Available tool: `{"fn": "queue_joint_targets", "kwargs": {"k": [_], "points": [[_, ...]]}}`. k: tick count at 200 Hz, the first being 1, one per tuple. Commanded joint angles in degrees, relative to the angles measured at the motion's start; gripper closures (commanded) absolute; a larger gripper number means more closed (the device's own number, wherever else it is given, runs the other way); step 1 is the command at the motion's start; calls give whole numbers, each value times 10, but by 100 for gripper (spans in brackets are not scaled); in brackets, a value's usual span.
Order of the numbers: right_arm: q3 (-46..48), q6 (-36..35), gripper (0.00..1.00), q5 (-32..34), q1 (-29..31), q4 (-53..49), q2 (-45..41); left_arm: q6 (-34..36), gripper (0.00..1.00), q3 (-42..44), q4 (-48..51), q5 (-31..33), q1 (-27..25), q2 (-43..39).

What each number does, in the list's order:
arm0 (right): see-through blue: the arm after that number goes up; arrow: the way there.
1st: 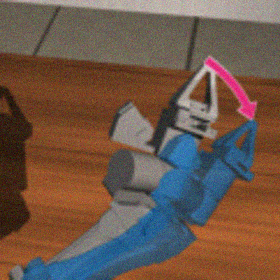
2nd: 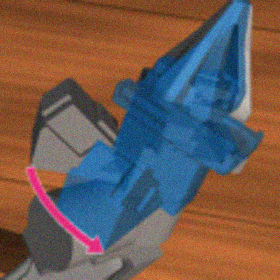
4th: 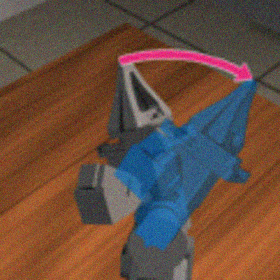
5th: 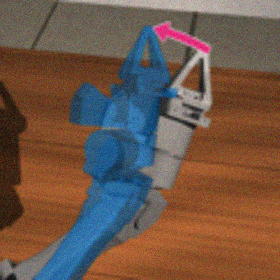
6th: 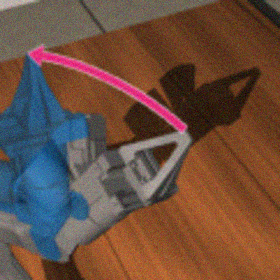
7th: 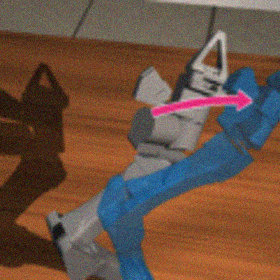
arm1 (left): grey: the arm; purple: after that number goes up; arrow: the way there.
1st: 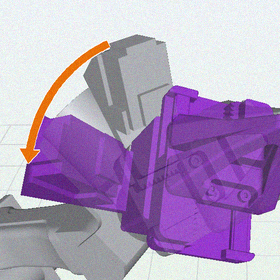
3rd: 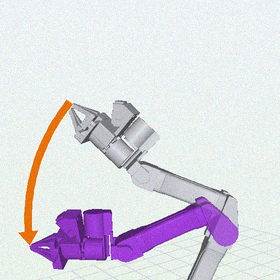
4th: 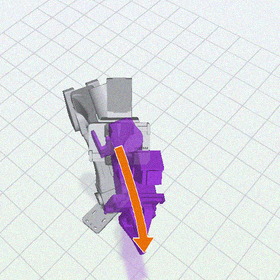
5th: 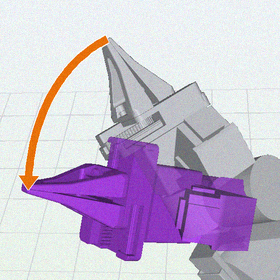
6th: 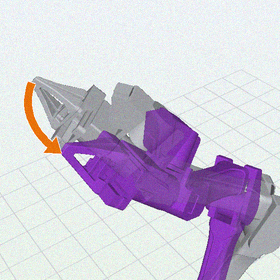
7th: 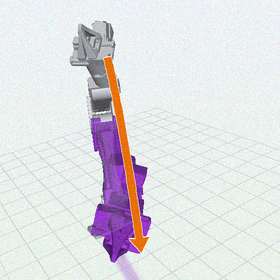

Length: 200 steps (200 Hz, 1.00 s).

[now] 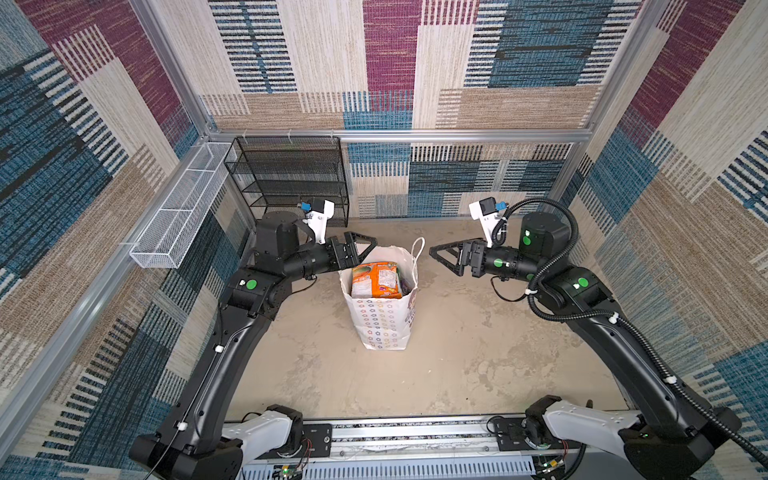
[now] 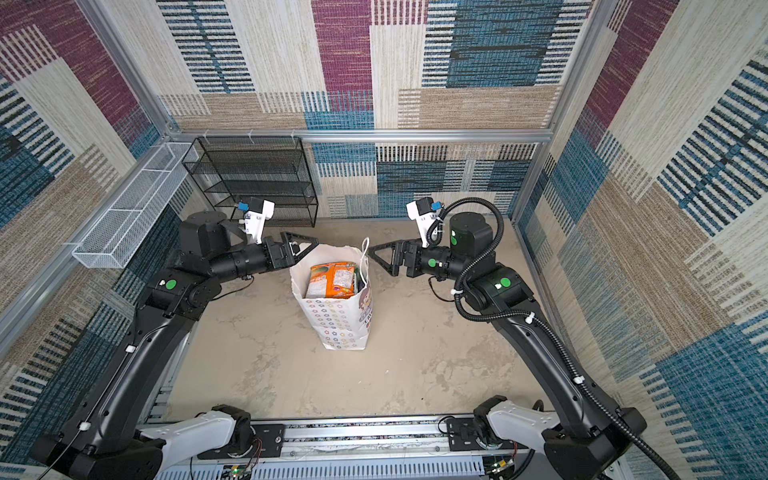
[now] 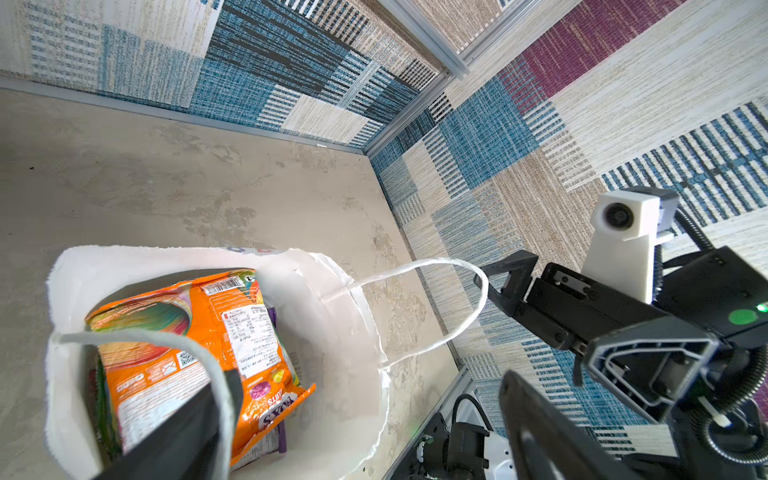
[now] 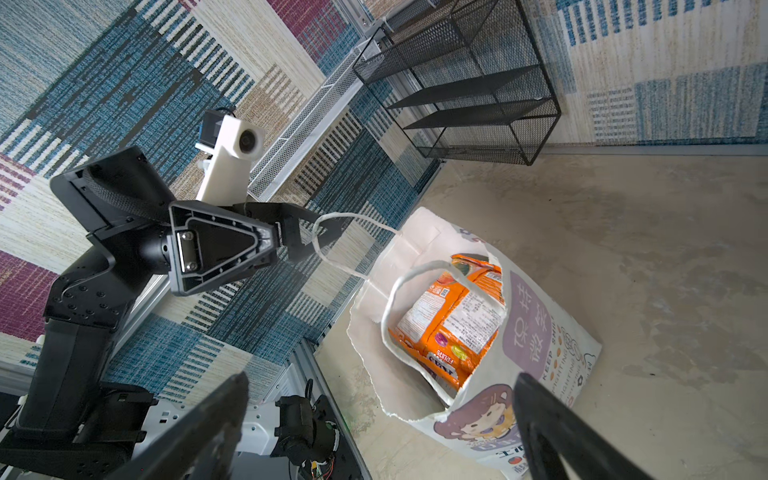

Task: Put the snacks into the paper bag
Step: 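Release the bag rim with the left gripper while the right gripper hovers beside the bag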

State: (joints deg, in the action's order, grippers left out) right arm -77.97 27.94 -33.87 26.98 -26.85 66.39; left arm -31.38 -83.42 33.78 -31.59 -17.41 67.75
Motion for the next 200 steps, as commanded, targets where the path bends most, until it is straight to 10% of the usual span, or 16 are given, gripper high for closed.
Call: {"fn": "queue_joint_targets", "kwargs": {"k": [1, 200], "points": [[3, -5, 0, 2, 0, 8, -4, 27, 1, -16, 41, 39, 2, 2], [-26, -40, 0, 65, 0, -25, -33, 89, 1, -90, 149, 135, 52, -30]]}}
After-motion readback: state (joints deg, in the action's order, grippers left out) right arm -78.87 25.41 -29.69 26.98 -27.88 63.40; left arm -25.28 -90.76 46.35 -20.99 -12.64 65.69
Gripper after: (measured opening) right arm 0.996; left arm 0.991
